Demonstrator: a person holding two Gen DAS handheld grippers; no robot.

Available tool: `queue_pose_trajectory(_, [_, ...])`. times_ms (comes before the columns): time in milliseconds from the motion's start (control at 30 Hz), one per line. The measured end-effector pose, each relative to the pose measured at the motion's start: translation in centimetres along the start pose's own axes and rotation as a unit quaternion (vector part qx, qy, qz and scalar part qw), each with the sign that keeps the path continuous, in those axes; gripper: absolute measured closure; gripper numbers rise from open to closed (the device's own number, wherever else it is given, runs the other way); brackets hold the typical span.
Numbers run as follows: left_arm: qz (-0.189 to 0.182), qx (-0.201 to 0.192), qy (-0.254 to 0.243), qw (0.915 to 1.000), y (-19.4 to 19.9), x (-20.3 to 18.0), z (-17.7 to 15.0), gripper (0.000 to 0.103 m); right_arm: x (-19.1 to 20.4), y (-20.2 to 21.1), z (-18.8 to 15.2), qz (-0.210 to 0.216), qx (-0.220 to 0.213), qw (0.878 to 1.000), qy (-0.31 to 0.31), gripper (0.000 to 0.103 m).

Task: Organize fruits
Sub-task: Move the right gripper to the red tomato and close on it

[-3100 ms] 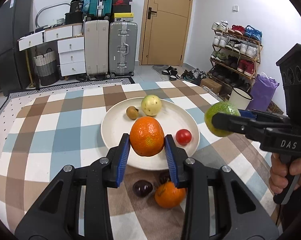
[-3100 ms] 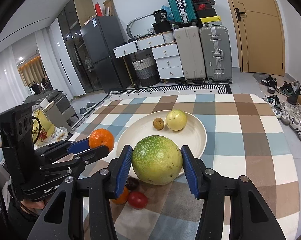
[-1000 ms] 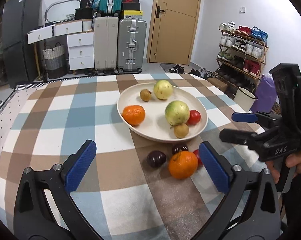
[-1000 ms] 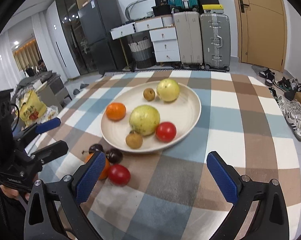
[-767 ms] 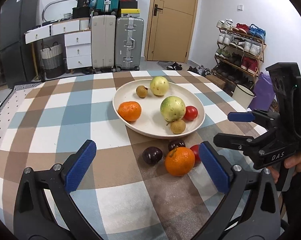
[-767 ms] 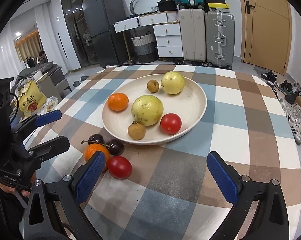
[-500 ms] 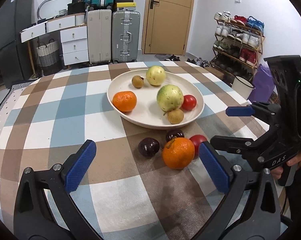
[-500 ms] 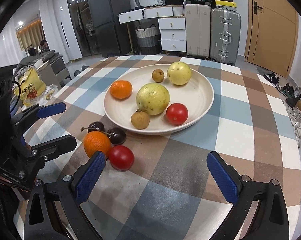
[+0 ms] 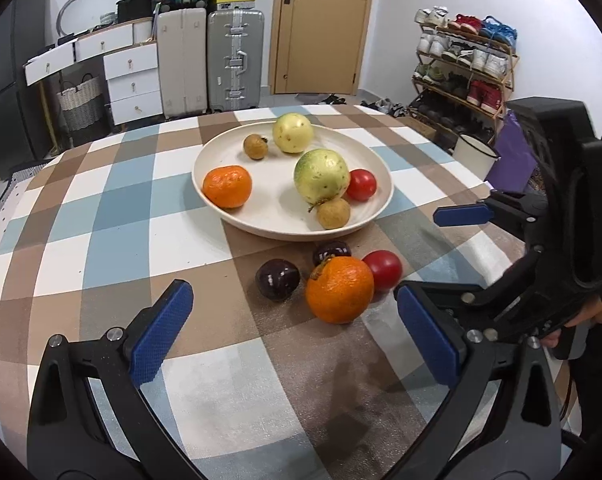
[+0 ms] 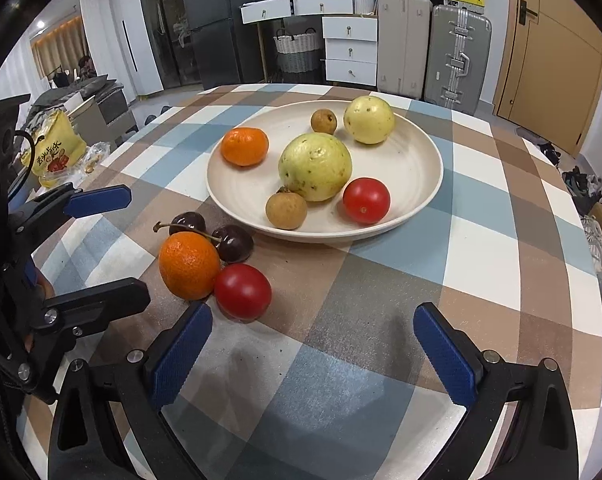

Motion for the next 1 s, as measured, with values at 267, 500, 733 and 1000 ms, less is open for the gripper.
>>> queue_pose_trajectory(267, [-0.002, -0.001, 0.017, 0.9998, 0.0, 0.8, 0.1, 0.001, 1.0, -0.7, 0.0, -0.001, 0.01, 1.0, 0.015, 0.001])
queue_pose_trajectory(500, [-0.003, -0.003, 0.021, 0.9998, 0.2, 1.1, 0.1, 0.001, 2.2, -1.5, 0.3, -0.005, 0.016, 0.999, 0.033, 0.008])
queue_pose_trajectory(733, [-0.003, -0.002, 0.025, 0.9997, 0.0, 1.5, 0.1, 0.001, 2.9, -1.6, 0.6, -0.008, 0.011, 0.999, 0.052, 0.03])
queue_pose_trajectory(1000, [-0.003, 0.0, 0.025, 0.9997, -0.2, 1.4, 0.1, 0.001, 3.0, -1.1, 0.9, 0.004, -0.004, 0.998, 0.057, 0.063])
Point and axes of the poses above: each gripper's, at about its wrist camera, not at the fingertips, and y roughly against the way its jaws point, x to its left, z to its top, the point moved 10 cm from there along -y, roughly the way its jaws point, and after that the axes turned 11 degrees about x, right-handed, at the moved point
